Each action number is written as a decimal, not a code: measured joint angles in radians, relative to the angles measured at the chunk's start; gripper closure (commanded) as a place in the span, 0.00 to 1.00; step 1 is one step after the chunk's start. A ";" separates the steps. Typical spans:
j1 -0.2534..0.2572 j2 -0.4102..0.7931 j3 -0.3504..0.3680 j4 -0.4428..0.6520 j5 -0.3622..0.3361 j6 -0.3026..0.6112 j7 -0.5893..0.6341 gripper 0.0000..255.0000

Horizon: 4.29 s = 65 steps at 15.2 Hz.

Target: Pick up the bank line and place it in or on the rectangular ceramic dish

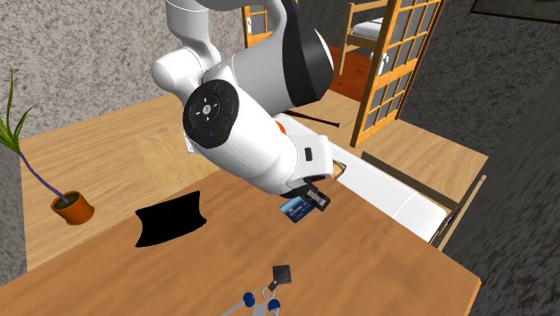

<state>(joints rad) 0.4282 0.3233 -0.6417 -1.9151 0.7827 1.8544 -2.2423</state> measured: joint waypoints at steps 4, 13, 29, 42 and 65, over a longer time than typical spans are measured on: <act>0.006 -0.028 -0.008 0.018 -0.024 -0.028 0.033 1.00; 0.014 -0.083 -0.022 0.069 -0.071 -0.097 0.101 1.00; -0.092 -0.230 -0.140 0.005 -0.229 -0.229 -0.023 1.00; -0.240 -0.177 -0.250 0.043 -0.286 -0.348 -0.246 1.00; -0.257 -0.089 -0.234 -0.057 -0.224 -0.223 -0.346 0.00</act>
<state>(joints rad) 0.1714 0.2346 -0.8752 -1.9717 0.5589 1.6314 -2.5886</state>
